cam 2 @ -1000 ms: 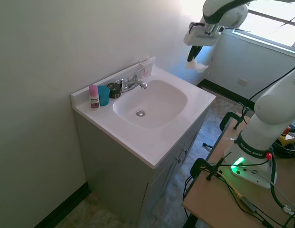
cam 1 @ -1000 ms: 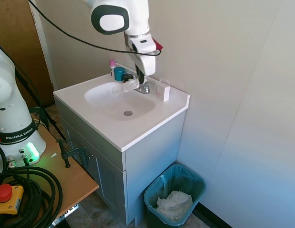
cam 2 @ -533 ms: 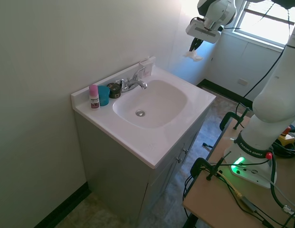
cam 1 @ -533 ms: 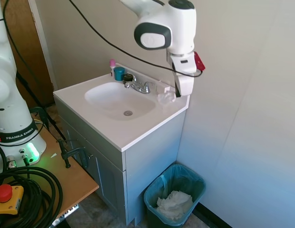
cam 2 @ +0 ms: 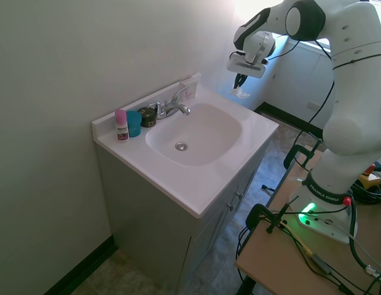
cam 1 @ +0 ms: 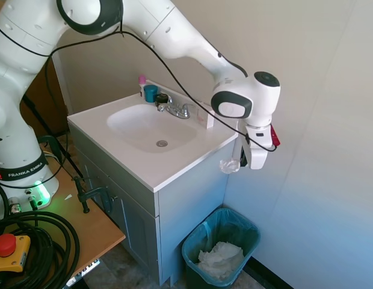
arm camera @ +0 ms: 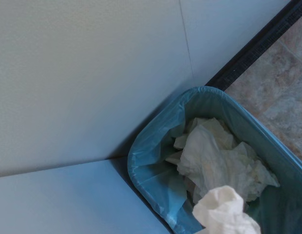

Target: Throw the tissue in the trash bin

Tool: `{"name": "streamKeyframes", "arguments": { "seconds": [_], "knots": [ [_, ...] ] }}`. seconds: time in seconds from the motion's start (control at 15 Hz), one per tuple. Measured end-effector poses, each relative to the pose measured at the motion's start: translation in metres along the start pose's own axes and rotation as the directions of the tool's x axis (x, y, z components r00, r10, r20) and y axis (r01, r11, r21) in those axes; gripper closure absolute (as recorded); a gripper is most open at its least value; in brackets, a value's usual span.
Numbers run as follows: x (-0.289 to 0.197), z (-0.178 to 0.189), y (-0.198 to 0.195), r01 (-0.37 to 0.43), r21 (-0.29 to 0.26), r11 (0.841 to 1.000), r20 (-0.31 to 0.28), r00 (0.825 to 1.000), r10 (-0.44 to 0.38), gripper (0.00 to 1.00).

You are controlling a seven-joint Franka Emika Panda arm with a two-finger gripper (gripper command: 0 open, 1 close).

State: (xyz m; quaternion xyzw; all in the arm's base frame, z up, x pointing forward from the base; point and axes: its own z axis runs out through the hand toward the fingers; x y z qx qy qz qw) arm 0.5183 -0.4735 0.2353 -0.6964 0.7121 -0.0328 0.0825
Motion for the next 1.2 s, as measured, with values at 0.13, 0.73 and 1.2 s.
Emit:
{"name": "streamKeyframes", "arguments": {
  "seconds": [0.13,0.73,1.2],
  "knots": [
    [0.004,-0.003,0.001,0.006,-0.003,1.000,0.016,1.000,-0.006,0.00],
    [0.004,0.005,0.007,0.108,-0.024,0.994,0.037,0.994,-0.107,0.00],
    [-0.019,-0.038,0.018,0.183,0.016,0.983,0.031,0.983,-0.183,0.00]
  ]
}}
